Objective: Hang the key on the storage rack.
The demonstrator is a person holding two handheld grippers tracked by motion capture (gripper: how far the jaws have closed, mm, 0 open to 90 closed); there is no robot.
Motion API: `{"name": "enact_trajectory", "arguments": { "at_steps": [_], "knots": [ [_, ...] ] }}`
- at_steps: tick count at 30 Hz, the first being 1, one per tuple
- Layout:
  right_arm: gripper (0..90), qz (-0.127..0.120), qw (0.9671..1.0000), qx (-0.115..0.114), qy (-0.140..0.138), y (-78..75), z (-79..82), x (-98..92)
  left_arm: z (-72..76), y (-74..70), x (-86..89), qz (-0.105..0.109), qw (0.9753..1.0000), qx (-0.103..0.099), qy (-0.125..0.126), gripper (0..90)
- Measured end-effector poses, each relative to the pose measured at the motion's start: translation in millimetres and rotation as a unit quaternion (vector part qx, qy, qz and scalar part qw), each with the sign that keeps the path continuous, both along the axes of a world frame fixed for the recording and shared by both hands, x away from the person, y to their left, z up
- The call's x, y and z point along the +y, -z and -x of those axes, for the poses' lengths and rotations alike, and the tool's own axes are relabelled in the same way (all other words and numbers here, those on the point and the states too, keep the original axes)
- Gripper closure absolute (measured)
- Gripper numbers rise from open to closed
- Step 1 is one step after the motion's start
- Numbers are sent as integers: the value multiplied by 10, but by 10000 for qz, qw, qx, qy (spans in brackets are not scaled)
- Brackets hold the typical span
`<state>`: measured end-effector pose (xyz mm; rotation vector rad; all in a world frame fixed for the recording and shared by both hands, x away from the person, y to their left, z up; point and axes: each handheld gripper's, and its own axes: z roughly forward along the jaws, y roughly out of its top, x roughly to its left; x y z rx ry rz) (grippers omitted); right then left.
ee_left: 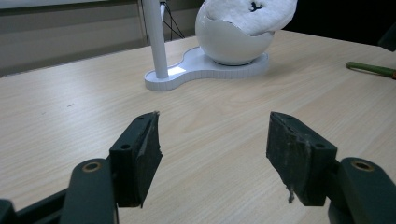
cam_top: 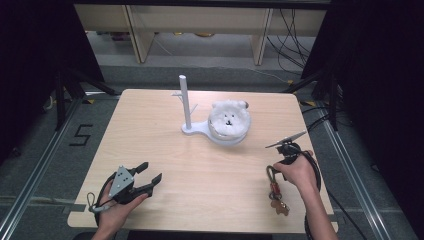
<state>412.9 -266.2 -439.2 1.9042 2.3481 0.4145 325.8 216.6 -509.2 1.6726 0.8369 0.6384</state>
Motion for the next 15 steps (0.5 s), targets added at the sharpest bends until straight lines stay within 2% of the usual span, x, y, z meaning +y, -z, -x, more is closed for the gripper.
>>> {"name": "enact_trajectory", "arguments": {
  "at_steps": [3, 4, 5, 6, 7, 8, 10, 11, 12, 13, 14, 15],
  "knots": [
    [666, 36, 9999, 129, 75, 53, 26, -26, 13, 5, 6, 7, 10000, 18, 15, 343],
    [666, 50, 9996, 253, 90, 80, 35, -36, 14, 7, 4, 62, 10000, -22, 64, 343],
    [665, 63, 9995, 303, 41, 112, 45, -42, 34, -11, 13, -22, 10000, -10, 40, 343],
    [664, 82, 9995, 234, -217, 157, 42, -71, 33, -11, 12, 17, 10000, -41, 50, 343],
    [663, 113, 9992, 376, -37, 162, 56, -50, 35, -19, 19, 5, 10000, -45, 30, 343],
    [661, 108, 9991, 393, -99, 187, 67, -45, 34, -24, 25, -13, 10000, -50, 23, 343],
    [652, 52, 9980, 627, 0, 191, 91, -16, 23, -19, 20, 21, 10000, -45, 12, 343],
    [649, 80, 9984, 478, -279, 226, 86, -45, 16, -13, 14, 35, 10000, -46, 19, 343],
    [647, 38, 9985, 469, -288, 237, 93, -43, 15, -12, 9, -1, 10000, -43, 21, 343],
    [646, 107, 9976, 649, -203, 236, 108, -28, 17, -14, 4, -30, 10000, -23, 17, 343],
    [646, 107, 9976, 649, -203, 236, 108, -28, 8, -4, -9, 24, 10000, -46, 63, 343],
    [644, 92, 9973, 687, -236, 249, 106, -25, 16, -11, -14, -42, 10000, -4, 40, 343]
  ]
}}
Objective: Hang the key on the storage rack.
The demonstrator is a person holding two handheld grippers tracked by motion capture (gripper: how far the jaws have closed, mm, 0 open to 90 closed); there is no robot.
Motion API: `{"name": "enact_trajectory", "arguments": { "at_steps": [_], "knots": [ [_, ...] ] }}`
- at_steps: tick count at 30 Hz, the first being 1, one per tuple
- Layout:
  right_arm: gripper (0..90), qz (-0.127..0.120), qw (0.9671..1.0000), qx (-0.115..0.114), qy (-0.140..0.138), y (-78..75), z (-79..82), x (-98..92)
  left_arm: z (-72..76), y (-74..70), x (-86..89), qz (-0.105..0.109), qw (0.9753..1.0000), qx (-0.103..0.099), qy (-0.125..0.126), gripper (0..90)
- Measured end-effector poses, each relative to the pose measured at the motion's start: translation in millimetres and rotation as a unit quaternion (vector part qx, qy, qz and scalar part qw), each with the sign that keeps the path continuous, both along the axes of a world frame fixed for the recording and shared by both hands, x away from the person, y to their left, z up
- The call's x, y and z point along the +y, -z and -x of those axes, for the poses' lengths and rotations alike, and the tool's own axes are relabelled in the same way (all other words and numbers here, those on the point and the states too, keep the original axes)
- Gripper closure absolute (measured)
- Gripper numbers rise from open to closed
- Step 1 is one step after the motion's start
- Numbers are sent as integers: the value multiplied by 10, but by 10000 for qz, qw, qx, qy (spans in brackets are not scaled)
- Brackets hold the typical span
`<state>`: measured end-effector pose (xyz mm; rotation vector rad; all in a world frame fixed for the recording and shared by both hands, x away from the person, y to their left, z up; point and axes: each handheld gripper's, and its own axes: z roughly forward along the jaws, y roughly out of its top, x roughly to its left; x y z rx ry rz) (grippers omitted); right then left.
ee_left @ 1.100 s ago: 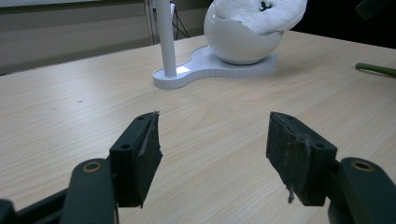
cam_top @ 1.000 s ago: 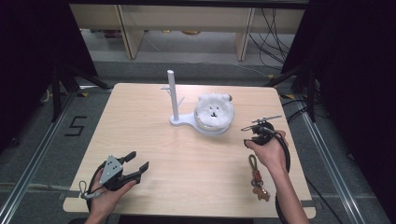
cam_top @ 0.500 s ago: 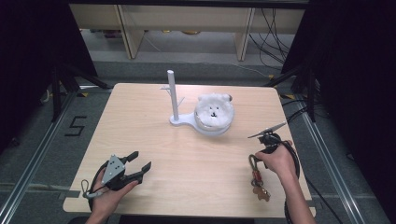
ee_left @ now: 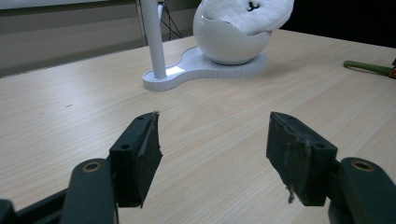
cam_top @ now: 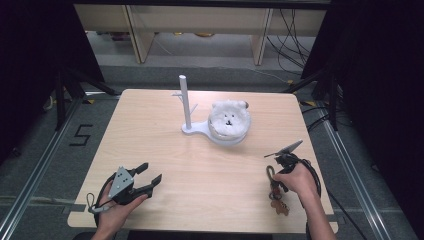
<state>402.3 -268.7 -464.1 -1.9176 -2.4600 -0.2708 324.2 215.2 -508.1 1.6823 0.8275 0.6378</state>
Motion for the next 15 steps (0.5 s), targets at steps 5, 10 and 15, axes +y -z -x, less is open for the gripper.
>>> {"name": "enact_trajectory", "arguments": {
  "at_steps": [5, 10, 15],
  "knots": [
    [644, -44, 9998, 115, 168, 69, 24, 62, 8, 6, -10, 1, 10000, -6, 23, 343],
    [663, 13, 9988, 378, 308, 60, 27, 131, 2, 8, 1, 68, 10000, -34, 31, 343],
    [706, 147, 9989, 368, 245, 67, 24, 153, 1, 15, 2, 78, 10000, -21, 29, 343]
  ]
}}
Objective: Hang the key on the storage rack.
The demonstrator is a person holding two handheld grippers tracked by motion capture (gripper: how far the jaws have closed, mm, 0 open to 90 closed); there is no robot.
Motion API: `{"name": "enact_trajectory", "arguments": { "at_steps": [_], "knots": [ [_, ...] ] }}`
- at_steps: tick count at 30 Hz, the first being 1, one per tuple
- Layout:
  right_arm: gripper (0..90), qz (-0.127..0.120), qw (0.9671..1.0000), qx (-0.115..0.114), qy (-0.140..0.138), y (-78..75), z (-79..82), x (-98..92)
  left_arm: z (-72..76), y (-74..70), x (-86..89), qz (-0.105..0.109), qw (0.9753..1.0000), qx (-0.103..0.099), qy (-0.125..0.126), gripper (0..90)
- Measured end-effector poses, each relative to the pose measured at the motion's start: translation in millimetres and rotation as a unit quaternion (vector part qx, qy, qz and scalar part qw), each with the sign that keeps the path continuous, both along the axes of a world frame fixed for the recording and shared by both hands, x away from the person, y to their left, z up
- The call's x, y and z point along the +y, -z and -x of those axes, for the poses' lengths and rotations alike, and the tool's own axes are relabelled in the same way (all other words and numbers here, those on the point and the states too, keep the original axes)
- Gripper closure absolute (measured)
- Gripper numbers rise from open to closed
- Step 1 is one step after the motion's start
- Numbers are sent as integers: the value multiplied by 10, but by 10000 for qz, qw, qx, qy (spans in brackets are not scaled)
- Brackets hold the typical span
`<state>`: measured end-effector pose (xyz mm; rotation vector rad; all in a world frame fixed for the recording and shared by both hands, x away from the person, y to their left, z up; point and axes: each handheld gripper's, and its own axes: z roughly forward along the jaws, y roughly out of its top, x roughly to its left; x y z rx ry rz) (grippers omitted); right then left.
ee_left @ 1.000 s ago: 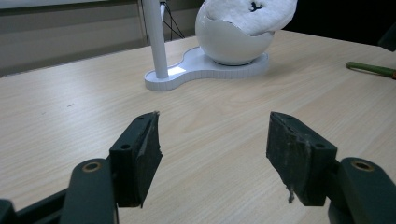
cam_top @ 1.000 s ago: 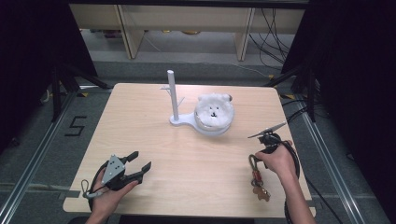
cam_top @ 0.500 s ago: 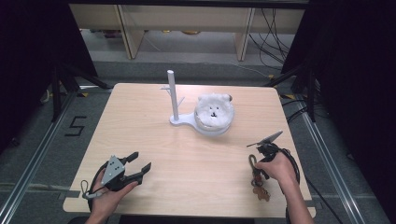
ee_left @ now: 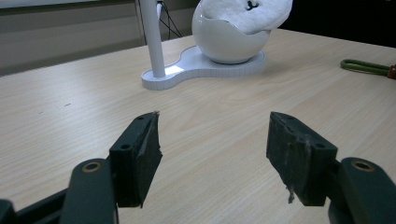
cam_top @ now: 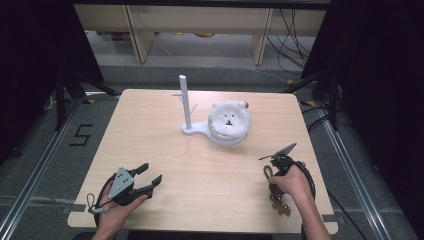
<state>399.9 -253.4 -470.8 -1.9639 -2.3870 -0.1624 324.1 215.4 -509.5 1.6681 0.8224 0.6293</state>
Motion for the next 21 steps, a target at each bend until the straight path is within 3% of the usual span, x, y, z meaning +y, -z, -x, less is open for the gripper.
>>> {"name": "enact_trajectory", "arguments": {
  "at_steps": [2, 6, 7, 8, 10, 13, 14, 16, 17, 18, 20, 21],
  "knots": [
    [761, -80, 9999, -70, 71, -39, 11, 0, 1, -1, 0, -27, 10000, 17, -2, 343],
    [777, -208, 9996, -66, 158, -63, 35, -7, 9, -7, -3, -76, 10000, 24, -10, 343],
    [779, -228, 9993, -252, 132, -40, 50, -15, 9, -7, -4, -77, 10000, 26, -12, 343],
    [782, -206, 9989, -417, -75, -19, 47, -44, 9, -7, -3, -81, 10000, 27, -12, 343],
    [789, -221, 9984, -462, -244, -32, 44, -62, 10, -7, -1, -84, 10000, 23, -14, 343],
    [793, -343, 9988, -340, 110, -67, 91, -11, 2, -1, -4, -12, 10000, -4, -3, 343],
    [793, -323, 9990, -316, -31, -91, 88, -27, 3, -3, -1, -23, 10000, 2, -11, 343],
    [793, -339, 9982, -483, 73, -129, 121, -20, 1, -1, -2, 1, 10000, 0, -14, 343],
    [793, -303, 9970, -696, -180, -137, 118, -58, 0, 0, -3, 6, 10000, 5, -10, 343],
    [793, -305, 9963, -770, -235, -158, 130, -60, 0, 1, -6, 18, 10000, 12, -5, 343],
    [793, -487, 9932, -1044, -189, -227, 192, -24, 1, 3, -8, 49, 10000, 25, 5, 343],
    [793, -487, 9932, -1044, -189, -227, 192, -24, 2, 3, -9, 60, 10000, 28, 6, 343]
  ]
}}
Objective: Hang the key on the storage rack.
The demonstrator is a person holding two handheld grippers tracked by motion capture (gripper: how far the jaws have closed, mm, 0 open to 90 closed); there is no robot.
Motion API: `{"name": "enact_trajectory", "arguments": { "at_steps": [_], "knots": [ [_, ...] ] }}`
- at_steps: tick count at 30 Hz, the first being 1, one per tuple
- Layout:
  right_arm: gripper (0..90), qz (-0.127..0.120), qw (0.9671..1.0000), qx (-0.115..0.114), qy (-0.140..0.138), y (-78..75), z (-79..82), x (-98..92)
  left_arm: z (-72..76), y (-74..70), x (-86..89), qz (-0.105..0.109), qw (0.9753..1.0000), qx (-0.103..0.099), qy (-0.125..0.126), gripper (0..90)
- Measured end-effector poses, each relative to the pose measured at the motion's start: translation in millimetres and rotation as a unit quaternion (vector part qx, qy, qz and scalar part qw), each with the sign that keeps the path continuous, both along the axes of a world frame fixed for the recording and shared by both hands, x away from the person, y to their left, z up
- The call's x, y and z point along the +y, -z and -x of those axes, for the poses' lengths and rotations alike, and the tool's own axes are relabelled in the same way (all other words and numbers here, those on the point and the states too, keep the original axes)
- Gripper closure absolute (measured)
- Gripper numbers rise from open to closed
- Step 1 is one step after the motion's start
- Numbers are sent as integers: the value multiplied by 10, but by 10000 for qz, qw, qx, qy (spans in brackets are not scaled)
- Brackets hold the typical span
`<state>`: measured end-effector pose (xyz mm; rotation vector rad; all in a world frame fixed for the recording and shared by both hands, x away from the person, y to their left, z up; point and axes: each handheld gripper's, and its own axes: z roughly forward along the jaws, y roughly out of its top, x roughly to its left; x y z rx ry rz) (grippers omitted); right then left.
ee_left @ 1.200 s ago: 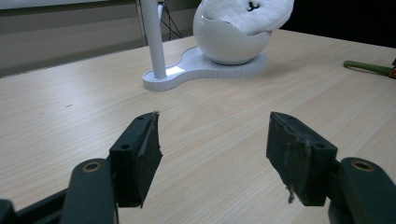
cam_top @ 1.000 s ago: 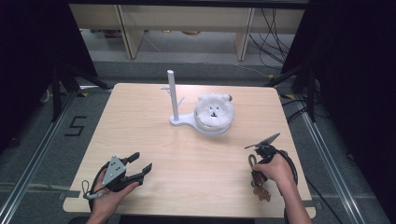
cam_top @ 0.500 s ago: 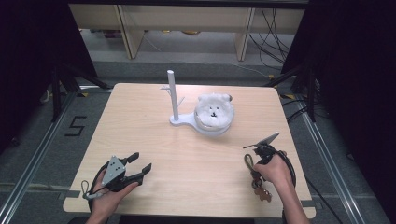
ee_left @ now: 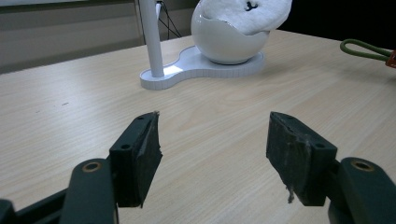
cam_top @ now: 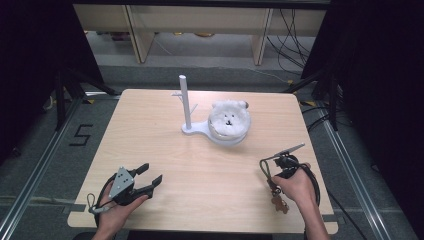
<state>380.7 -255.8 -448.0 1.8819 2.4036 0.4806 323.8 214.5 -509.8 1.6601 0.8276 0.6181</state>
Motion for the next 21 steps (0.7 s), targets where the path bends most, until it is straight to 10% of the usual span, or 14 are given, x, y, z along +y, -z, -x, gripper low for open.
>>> {"name": "enact_trajectory", "arguments": {
  "at_steps": [8, 17, 21],
  "knots": [
    [792, -466, 9969, -616, -139, -93, 108, 90, 11, -13, 5, -40, 10000, 17, -29, 342],
    [792, -677, 9840, -1519, -645, -238, 137, 122, 14, -14, 18, -31, 10000, 6, -44, 342],
    [792, -981, 9732, -1888, -874, -275, 156, 210, 15, -16, 19, -17, 10000, 9, -44, 342]
  ]
}}
